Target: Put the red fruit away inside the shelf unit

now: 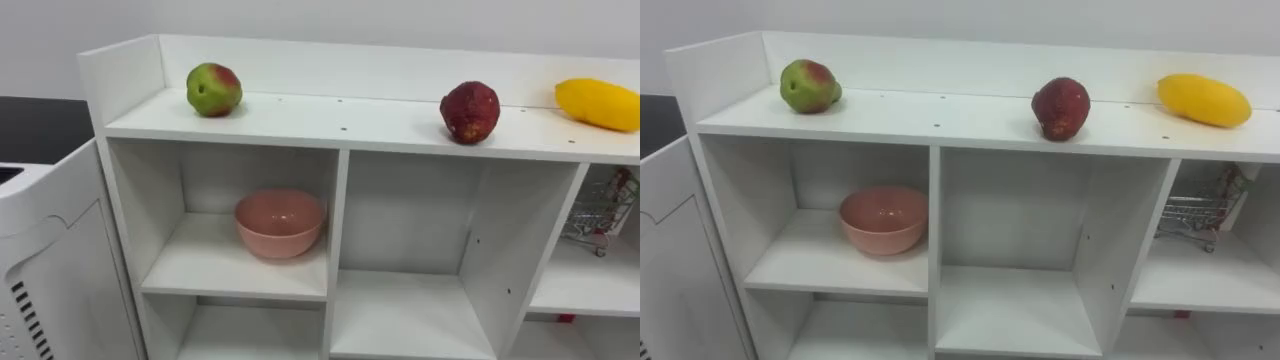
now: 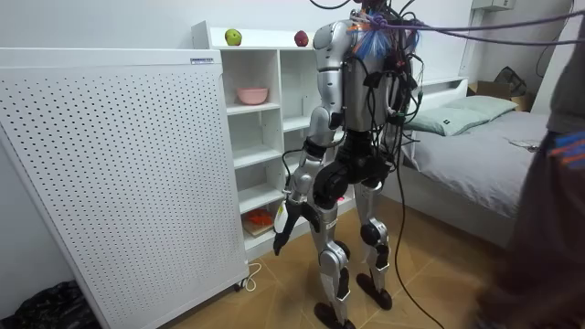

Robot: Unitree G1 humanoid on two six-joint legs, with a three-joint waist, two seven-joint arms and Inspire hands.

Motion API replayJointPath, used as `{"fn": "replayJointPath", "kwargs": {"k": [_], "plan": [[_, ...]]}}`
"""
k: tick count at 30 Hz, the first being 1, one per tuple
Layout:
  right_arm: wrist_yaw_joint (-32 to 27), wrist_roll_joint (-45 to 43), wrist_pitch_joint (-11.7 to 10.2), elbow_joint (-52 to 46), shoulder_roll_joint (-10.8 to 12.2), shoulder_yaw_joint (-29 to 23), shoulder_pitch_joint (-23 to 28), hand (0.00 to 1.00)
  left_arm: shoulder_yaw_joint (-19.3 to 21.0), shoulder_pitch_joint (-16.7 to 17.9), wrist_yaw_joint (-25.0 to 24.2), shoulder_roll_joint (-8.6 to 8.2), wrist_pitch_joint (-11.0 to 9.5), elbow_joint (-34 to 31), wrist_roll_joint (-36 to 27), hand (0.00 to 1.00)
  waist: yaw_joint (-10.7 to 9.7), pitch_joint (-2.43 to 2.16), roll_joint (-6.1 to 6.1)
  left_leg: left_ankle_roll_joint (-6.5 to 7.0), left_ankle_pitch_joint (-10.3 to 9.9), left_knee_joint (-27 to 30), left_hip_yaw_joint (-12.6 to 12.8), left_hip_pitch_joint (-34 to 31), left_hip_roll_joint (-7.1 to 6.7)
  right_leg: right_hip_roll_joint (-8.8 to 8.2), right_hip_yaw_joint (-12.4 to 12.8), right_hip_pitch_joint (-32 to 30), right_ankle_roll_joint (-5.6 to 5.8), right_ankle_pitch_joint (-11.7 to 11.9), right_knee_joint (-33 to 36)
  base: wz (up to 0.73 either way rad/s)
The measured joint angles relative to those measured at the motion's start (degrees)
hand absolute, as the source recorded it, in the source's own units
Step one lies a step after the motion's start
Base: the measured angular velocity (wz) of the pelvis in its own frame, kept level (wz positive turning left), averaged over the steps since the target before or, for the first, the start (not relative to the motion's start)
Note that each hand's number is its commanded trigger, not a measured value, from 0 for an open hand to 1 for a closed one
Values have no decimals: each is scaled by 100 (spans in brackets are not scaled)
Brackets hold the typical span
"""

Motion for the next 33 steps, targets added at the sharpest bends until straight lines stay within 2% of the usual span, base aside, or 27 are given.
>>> {"fn": "replayJointPath", "kwargs": {"k": [14,17,21,23,24,26,28,33], "plan": [[-123,131,16,14,28,2,13,0,-10,47,-2,-12,13,-4,-9,0,-12,3,-2,0,0,19,-7,2,-1,0,-4,14,0,0,0,0],[-264,336,22,42,47,-44,6,0,-1,41,13,-21,13,-3,-13,0,-10,4,17,0,0,31,-13,2,-1,-1,-2,23,0,0,0,0],[-589,877,132,-53,72,-278,55,0,5,69,90,-127,-12,-2,-42,0,-26,4,74,1,1,43,-12,9,0,-3,3,34,0,0,10,0],[-800,884,160,-345,80,-612,54,0,16,68,91,-152,-65,8,-43,0,-77,3,77,2,3,47,-12,9,-3,-8,3,35,0,0,18,0],[-984,911,138,-630,79,-846,40,0,38,69,98,-154,-87,7,-42,0,-135,24,73,3,3,49,-11,9,-6,-11,6,36,0,0,18,0],[-1271,977,71,-967,76,-1143,-68,0,120,63,171,-146,-174,-9,-110,0,-197,37,63,3,3,56,-7,16,-9,-13,1,37,0,0,19,0],[-1663,934,52,-1613,71,-1452,-186,0,173,43,227,-95,-327,-21,-125,0,-223,45,51,3,4,50,-1,19,-10,-13,7,11,1,0,17,0],[-2375,917,-197,-3471,24,-1461,-330,0,143,59,450,-71,-426,-19,-239,0,-188,56,48,3,4,23,117,22,-5,-4,98,-87,1,-1,13,-10]]}}
